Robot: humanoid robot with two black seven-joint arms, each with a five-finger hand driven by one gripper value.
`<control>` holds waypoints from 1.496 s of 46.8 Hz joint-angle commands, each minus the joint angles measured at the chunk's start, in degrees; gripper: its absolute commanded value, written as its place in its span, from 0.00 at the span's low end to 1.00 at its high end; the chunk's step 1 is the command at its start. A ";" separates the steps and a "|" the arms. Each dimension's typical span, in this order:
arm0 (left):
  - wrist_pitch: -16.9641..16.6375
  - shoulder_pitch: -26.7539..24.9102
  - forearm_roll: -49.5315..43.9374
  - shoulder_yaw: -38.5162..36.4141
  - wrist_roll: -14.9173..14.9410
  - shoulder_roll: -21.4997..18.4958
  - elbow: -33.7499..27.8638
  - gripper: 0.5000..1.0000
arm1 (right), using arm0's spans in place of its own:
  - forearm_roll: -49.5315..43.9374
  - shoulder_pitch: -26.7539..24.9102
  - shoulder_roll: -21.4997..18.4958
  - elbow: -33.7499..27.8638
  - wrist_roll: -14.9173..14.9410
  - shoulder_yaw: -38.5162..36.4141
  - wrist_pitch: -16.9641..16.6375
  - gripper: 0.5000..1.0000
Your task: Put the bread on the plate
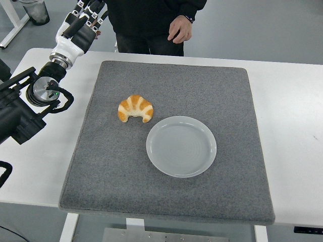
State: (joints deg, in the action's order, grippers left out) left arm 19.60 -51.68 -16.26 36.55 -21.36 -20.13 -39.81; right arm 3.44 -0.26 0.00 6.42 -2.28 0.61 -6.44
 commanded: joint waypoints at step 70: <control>-2.72 -29.71 55.72 -52.72 -1.14 -19.95 -20.22 1.00 | -0.01 0.00 0.00 0.00 0.00 0.00 -0.06 0.90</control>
State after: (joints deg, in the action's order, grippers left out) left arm 17.12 -81.41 39.02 -15.29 -23.16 -40.12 -59.54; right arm 3.43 -0.25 0.00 6.42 -2.28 0.61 -6.46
